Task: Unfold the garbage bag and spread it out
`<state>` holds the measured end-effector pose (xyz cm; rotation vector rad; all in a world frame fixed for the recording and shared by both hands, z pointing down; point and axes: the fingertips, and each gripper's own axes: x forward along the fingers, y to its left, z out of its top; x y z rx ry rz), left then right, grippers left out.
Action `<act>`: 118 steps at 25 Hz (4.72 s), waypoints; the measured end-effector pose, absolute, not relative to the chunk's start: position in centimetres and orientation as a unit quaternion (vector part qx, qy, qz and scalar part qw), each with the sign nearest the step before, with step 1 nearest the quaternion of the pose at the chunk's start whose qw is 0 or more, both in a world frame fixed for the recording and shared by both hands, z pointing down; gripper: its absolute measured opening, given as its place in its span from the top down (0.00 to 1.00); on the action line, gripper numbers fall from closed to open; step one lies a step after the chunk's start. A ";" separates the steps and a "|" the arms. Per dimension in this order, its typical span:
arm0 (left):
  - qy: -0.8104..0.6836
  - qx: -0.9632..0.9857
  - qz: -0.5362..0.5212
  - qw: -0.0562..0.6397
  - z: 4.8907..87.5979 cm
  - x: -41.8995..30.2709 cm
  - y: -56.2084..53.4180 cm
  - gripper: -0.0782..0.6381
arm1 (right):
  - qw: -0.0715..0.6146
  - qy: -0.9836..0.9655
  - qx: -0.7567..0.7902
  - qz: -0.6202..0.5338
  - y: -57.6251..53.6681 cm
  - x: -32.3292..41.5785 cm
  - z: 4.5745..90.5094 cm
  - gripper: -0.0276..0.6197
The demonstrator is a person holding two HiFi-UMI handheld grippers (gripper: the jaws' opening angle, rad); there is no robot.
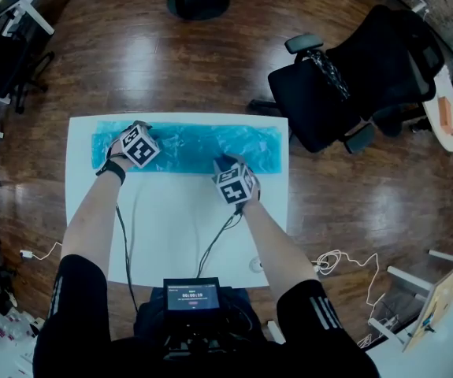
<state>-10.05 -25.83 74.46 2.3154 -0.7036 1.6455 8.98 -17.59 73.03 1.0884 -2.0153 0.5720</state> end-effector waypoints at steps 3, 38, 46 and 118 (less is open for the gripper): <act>-0.235 0.787 0.560 0.109 74.4 -9.9 -25.8 0.69 | 0.379 -0.791 0.426 0.224 -17.6 8.9 73.1 0.75; -0.153 0.779 0.594 0.129 73.2 -9.9 -25.4 0.79 | 0.373 -0.796 0.423 0.218 -17.4 8.9 73.0 0.75; -0.151 0.789 0.588 0.092 73.5 -9.5 -24.6 0.85 | 0.376 -0.795 0.424 0.216 -17.5 9.0 73.1 0.75; -0.181 0.848 0.494 -0.059 65.1 -9.4 -16.8 0.88 | 0.534 -0.802 0.251 -0.085 -20.1 6.1 63.9 0.91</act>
